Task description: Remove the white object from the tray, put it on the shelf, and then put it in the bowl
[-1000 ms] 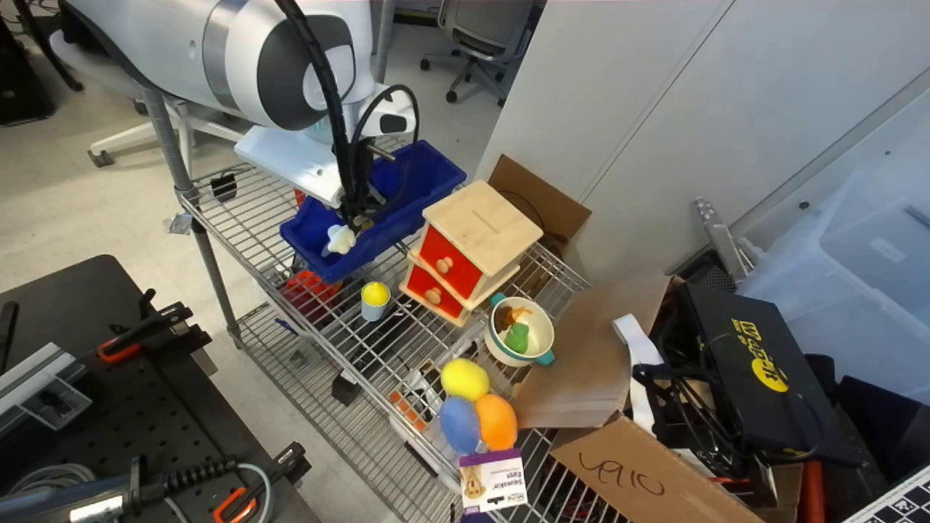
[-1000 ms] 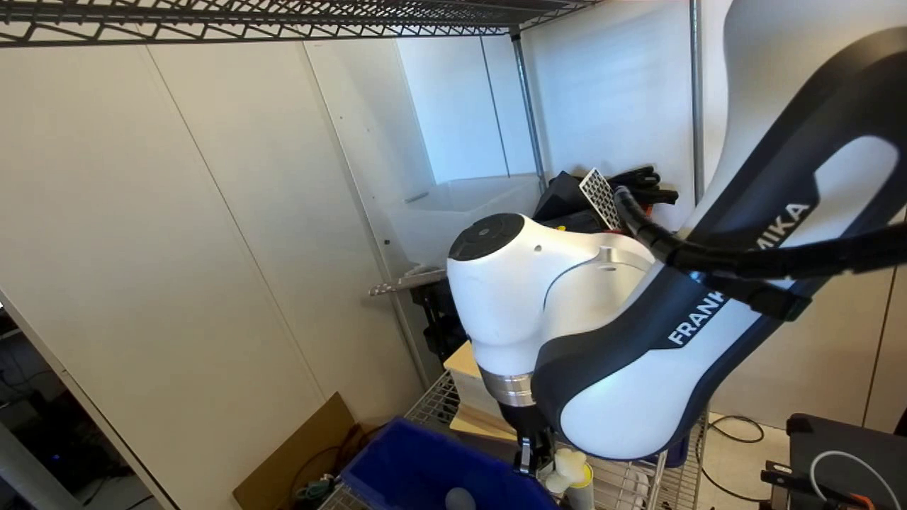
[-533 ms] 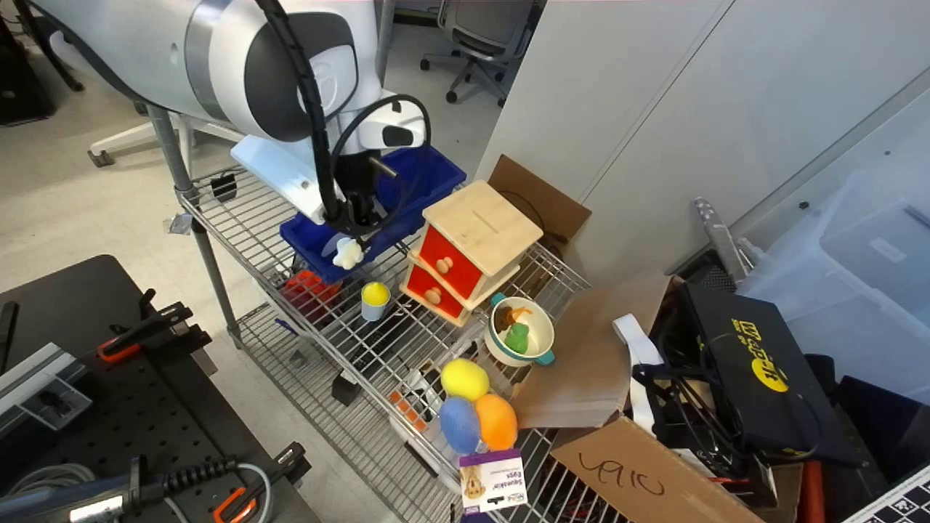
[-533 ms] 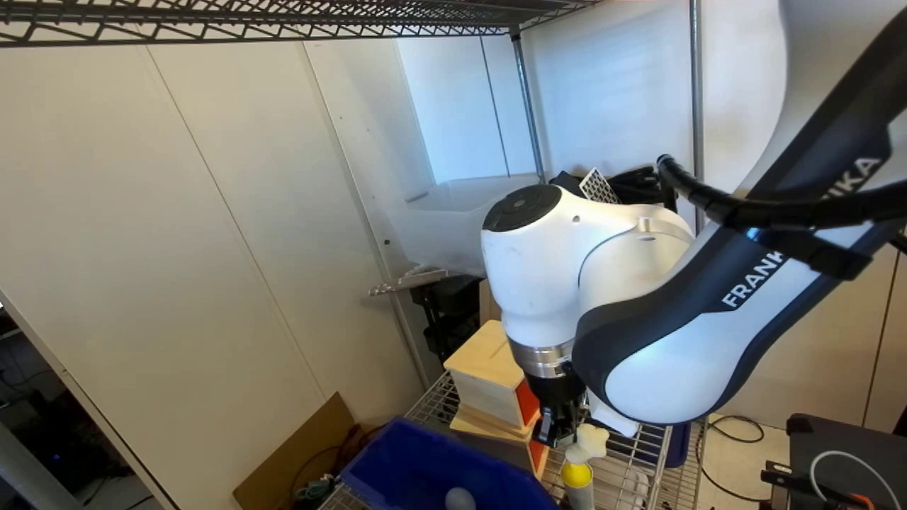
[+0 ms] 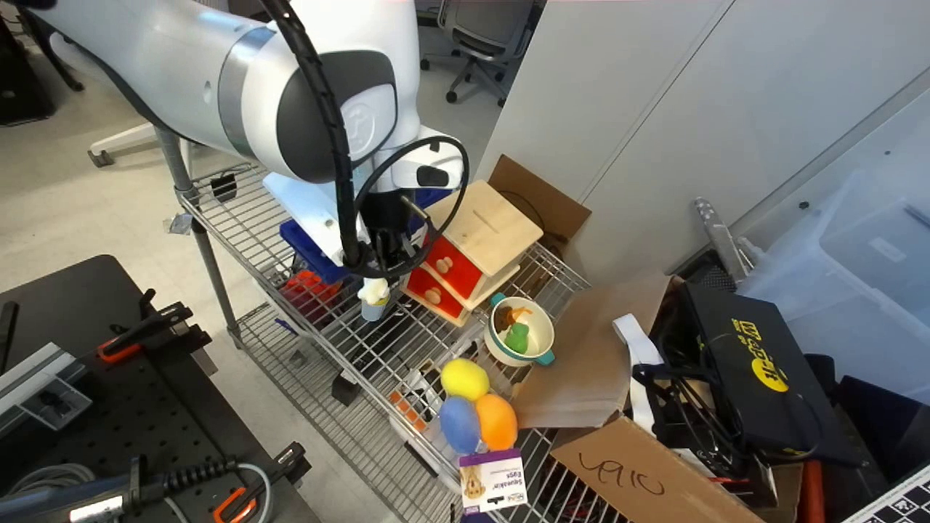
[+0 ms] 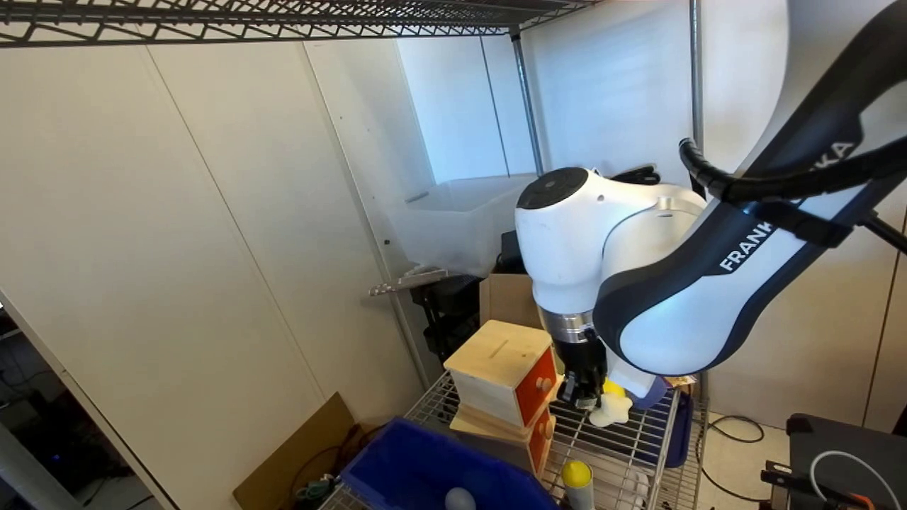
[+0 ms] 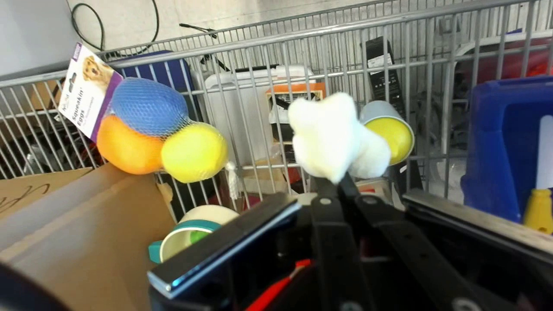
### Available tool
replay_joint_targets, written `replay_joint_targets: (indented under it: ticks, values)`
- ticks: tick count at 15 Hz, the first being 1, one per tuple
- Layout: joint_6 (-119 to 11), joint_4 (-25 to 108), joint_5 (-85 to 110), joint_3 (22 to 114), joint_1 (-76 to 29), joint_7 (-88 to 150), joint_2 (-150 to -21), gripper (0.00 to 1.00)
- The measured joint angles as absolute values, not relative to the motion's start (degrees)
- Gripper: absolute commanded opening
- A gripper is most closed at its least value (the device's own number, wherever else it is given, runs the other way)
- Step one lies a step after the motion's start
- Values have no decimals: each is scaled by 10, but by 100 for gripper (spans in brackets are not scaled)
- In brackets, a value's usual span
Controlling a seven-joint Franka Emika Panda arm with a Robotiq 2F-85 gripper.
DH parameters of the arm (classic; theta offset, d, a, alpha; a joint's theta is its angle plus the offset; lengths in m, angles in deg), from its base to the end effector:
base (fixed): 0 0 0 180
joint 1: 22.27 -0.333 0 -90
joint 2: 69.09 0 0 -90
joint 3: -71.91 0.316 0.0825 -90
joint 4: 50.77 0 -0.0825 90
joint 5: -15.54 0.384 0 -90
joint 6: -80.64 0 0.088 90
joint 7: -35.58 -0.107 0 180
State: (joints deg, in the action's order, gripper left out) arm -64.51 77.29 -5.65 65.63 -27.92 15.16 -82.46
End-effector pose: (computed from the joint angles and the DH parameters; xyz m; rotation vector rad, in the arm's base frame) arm 0.5515 -0.0020 0.2717 2.9051 -0.0952 0.1508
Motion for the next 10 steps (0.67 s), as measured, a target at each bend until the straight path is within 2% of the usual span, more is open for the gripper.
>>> replay_joint_targets:
  ticks: [10]
  values:
    - [-659, 757, -56, 652, -261, 169, -873, 1]
